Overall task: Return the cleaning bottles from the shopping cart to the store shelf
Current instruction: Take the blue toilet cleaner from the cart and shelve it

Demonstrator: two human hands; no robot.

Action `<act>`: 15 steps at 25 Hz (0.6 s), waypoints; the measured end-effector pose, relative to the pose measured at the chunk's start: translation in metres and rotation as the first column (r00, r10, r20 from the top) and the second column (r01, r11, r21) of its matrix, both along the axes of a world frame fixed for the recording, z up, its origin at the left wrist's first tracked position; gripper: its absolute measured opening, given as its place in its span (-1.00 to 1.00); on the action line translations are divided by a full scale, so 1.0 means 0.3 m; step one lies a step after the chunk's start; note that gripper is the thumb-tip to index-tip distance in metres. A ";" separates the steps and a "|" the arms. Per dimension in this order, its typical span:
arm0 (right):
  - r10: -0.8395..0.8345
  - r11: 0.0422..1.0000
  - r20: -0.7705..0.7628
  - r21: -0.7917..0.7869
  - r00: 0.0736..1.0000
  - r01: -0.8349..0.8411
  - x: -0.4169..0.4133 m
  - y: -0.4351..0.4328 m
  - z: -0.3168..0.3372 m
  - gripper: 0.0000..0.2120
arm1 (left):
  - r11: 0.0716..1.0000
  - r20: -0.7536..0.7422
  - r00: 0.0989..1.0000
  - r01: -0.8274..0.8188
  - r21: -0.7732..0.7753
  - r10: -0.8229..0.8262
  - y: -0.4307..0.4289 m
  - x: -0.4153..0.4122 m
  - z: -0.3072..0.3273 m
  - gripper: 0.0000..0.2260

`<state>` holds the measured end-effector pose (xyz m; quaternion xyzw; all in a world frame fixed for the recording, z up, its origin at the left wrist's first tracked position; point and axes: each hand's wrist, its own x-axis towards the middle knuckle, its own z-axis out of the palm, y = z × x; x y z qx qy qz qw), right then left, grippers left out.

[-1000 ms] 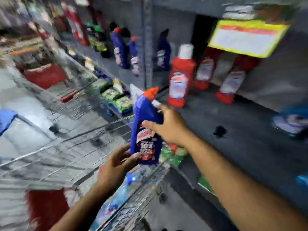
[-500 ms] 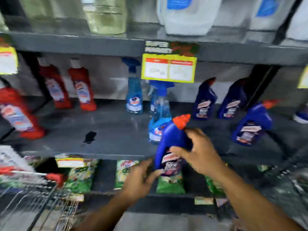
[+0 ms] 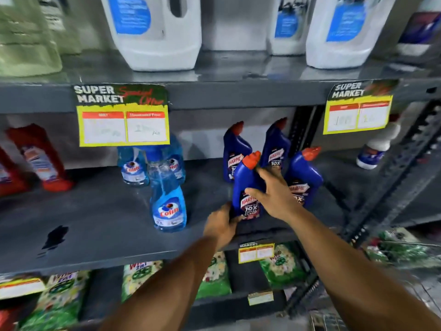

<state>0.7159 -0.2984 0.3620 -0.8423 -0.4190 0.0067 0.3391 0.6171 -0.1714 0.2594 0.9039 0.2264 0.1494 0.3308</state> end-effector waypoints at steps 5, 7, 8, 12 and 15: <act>-0.127 0.972 0.071 0.209 0.989 0.109 -0.069 0.001 -0.037 -0.32 | 0.998 0.132 0.990 -0.050 0.044 0.044 0.009 -0.086 -0.016 -0.61; -0.232 0.881 0.162 0.454 0.959 0.137 -0.178 -0.003 -0.070 -0.47 | 0.998 0.212 0.975 -0.061 -0.004 0.061 0.002 -0.250 -0.040 -0.62; -0.205 0.857 0.185 0.508 0.961 0.085 -0.257 0.021 -0.097 -0.56 | 0.996 0.223 0.971 -0.089 -0.011 0.089 0.011 -0.375 -0.064 -0.62; 0.314 0.854 0.180 0.375 0.932 -0.360 -0.617 0.235 -0.262 -0.73 | 0.917 0.190 0.903 -0.398 0.035 0.385 0.124 -0.979 -0.176 -0.58; 0.676 0.687 0.070 0.301 0.734 -0.661 -0.932 0.504 -0.298 -0.73 | 0.629 0.171 0.625 -0.777 0.034 0.762 0.231 -1.463 -0.209 -0.51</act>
